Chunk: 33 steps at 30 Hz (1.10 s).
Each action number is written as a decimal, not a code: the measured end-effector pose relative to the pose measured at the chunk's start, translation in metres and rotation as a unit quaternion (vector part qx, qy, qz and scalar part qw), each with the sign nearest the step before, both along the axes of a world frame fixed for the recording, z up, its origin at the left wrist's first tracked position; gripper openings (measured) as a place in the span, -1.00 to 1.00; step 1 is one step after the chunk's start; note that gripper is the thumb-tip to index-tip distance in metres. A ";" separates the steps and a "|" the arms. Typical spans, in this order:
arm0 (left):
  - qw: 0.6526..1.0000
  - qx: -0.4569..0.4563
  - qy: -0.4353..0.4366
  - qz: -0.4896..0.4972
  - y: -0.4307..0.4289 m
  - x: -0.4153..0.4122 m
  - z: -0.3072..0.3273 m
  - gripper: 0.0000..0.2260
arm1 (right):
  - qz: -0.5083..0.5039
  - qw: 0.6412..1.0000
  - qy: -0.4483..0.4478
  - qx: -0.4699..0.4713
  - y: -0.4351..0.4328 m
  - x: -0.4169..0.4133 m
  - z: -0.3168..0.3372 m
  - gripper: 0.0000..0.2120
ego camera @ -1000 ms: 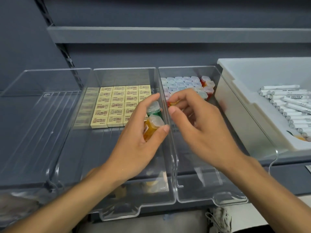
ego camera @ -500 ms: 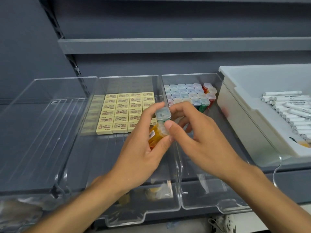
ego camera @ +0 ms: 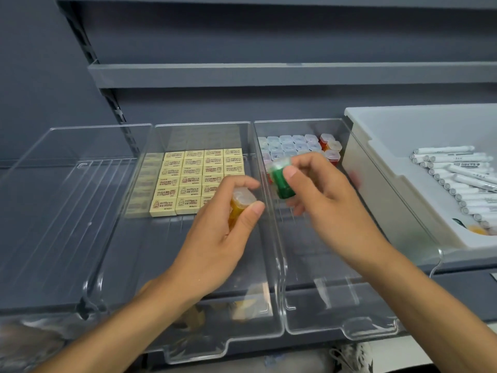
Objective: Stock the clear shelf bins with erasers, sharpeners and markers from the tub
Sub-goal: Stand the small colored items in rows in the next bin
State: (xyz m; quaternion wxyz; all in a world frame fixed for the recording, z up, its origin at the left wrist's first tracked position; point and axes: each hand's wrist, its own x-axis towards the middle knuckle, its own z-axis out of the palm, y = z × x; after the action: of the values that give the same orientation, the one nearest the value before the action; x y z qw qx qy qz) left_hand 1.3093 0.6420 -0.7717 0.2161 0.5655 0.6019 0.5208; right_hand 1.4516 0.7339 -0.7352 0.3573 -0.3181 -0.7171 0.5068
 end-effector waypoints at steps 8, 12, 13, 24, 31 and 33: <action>0.999 0.013 -0.036 0.018 0.001 0.002 0.002 -0.92 | 0.010 0.951 0.137 -0.276 0.005 0.006 0.001 -0.76; 0.999 0.022 -0.008 0.023 0.000 0.004 0.000 -0.75 | 0.056 0.931 0.171 -0.316 0.005 0.010 0.000 -0.75; 1.000 0.013 -0.015 0.022 0.000 0.006 0.000 -0.66 | 0.072 0.928 0.177 -0.321 0.005 0.011 0.000 -0.71; 0.999 -0.027 -0.044 -0.017 0.001 0.001 -0.005 -0.37 | 0.078 0.925 0.160 -0.335 0.008 0.013 -0.006 -0.80; 0.999 -0.010 -0.048 -0.013 0.000 0.002 -0.007 -0.40 | -0.016 0.933 0.132 -0.333 0.016 0.020 -0.016 -0.62; 0.999 -0.007 -0.046 -0.010 0.000 0.002 -0.008 -0.42 | -0.021 0.928 0.145 -0.343 0.016 0.021 -0.015 -0.69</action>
State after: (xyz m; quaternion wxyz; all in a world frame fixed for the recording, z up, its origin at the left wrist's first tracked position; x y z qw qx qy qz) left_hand 1.3116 0.6424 -0.7792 0.2528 0.5454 0.5890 0.5401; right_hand 1.4723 0.7499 -0.7503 0.3366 -0.3592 -0.4328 0.7552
